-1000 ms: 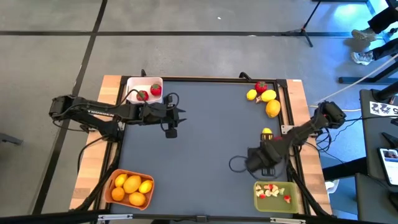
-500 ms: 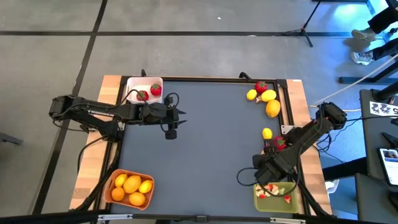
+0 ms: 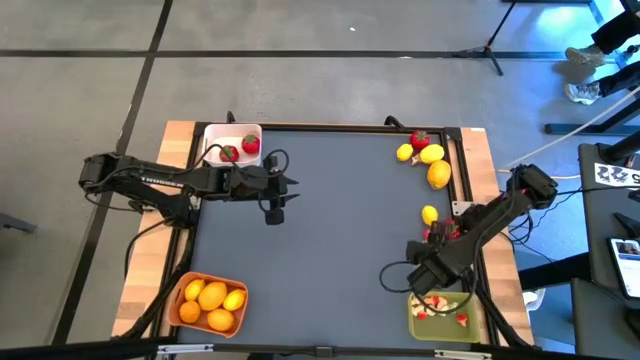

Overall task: Sort produce into baskets
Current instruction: Put the yellow lemon into the orange bin

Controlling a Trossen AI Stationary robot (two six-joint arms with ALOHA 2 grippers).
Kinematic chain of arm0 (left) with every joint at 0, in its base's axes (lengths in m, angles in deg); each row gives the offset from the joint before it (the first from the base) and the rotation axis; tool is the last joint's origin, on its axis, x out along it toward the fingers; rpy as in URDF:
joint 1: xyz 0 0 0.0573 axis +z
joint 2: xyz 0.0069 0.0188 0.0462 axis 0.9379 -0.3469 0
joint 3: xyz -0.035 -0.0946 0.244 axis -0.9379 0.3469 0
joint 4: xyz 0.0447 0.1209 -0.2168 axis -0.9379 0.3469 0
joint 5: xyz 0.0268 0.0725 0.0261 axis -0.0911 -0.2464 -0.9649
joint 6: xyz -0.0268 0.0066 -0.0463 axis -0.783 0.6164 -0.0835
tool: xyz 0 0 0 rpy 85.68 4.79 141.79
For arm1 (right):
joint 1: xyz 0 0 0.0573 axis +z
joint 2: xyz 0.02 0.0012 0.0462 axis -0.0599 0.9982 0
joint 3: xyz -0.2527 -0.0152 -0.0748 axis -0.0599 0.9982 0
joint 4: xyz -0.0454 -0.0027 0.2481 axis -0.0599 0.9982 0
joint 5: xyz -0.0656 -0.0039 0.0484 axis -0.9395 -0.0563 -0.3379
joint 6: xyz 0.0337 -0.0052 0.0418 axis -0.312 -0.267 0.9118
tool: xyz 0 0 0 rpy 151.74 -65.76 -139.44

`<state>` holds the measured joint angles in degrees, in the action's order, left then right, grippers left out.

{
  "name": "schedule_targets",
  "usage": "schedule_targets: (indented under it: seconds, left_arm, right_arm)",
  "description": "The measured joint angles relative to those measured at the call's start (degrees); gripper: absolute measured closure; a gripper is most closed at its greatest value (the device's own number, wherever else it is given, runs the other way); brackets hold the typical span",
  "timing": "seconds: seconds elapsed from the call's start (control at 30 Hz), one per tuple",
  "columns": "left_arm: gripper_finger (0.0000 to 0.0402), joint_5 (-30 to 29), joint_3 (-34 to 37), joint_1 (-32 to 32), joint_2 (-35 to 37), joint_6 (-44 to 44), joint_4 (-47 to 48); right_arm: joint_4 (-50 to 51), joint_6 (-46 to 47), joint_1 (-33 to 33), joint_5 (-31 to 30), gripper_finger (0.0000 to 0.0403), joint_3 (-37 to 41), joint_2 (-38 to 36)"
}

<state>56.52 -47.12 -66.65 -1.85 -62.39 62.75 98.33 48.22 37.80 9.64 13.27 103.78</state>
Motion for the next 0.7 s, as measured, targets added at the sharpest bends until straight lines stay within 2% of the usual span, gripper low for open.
schedule_targets:
  seconds: [0.1, 0.37, 0.57, 0.7]
  left_arm:
    - [0.0247, 0.0, 0.0, 0.0, 0.0, -0.1, 0.6]
    - [0.0247, 0.0, 0.0, 0.0, 0.0, -0.5, 0.5]
    - [0.0247, 0.0, 0.0, 0.0, 0.0, -1.0, 0.5]
    - [0.0247, 0.0, 0.0, 0.0, 0.0, -1.0, 0.5]
  right_arm:
    - [-0.6, -1.0, 0.0, 0.7, 0.0185, 2.1, 0.0]
    - [-0.9, -5.6, 0.0, -3.8, 0.0185, 4.1, 0.0]
    - [-3.7, -6.6, 0.0, -0.5, 0.0184, 7.7, 0.0]
    - [-5.2, -6.8, 0.0, -1.9, 0.0184, 9.4, -0.1]
